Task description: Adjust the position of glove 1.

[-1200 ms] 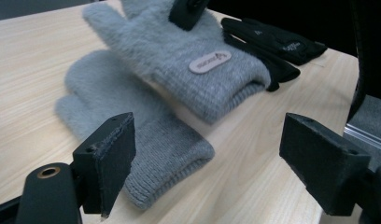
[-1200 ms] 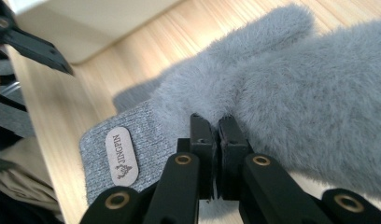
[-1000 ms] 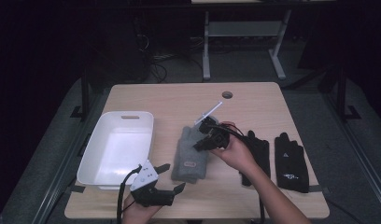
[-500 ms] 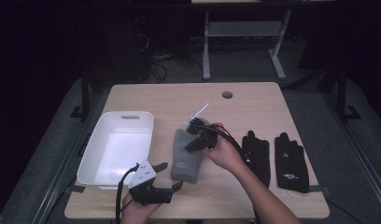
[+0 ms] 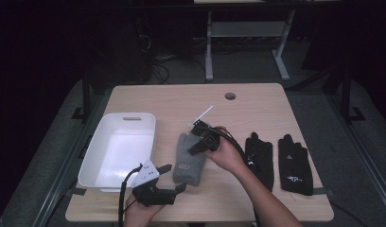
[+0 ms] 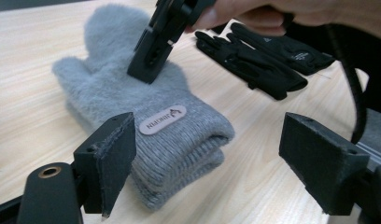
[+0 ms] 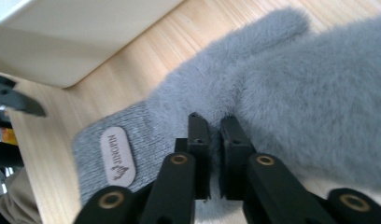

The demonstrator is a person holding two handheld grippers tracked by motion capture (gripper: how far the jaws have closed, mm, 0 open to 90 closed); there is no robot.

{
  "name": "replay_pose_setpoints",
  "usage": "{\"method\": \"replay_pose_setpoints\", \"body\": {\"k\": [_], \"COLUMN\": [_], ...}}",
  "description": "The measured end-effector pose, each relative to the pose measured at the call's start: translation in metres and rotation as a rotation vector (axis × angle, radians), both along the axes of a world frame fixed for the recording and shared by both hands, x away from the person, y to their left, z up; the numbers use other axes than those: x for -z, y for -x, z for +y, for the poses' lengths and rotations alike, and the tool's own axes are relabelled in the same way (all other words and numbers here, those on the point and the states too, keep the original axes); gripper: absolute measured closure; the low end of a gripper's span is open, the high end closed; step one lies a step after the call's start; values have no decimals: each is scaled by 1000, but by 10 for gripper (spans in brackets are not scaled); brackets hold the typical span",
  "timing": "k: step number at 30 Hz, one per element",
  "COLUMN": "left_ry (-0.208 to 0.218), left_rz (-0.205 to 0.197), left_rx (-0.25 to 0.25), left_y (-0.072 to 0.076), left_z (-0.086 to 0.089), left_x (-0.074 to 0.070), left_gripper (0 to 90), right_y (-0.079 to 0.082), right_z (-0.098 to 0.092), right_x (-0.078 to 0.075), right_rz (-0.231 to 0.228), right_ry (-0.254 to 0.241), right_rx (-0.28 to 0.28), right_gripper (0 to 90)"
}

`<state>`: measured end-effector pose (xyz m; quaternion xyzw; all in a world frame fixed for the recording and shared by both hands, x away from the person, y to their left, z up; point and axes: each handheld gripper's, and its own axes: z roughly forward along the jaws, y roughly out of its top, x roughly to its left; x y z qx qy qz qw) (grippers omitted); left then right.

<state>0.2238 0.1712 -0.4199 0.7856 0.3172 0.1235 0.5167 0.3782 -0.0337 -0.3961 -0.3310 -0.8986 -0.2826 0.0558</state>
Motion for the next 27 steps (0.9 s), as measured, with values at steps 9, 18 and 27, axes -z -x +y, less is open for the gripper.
{"method": "replay_pose_setpoints", "body": {"k": [9,18,27], "left_ry": [-11,-9,-3], "left_rz": [10,18,28], "left_rx": [-1,-4,-1], "left_y": [-2,-6,-11], "left_z": [-4,-8,-8], "left_x": [1,-1,-2], "left_gripper": [197,200,200], "right_y": [-6,-13,-27], "right_z": [-22,-56,-73], "right_x": [0,3,14], "right_rz": [-5,-7,26], "right_ry": [-102,-166,-199], "right_rx": [64,183,271], "right_gripper": [476,352,329]}}
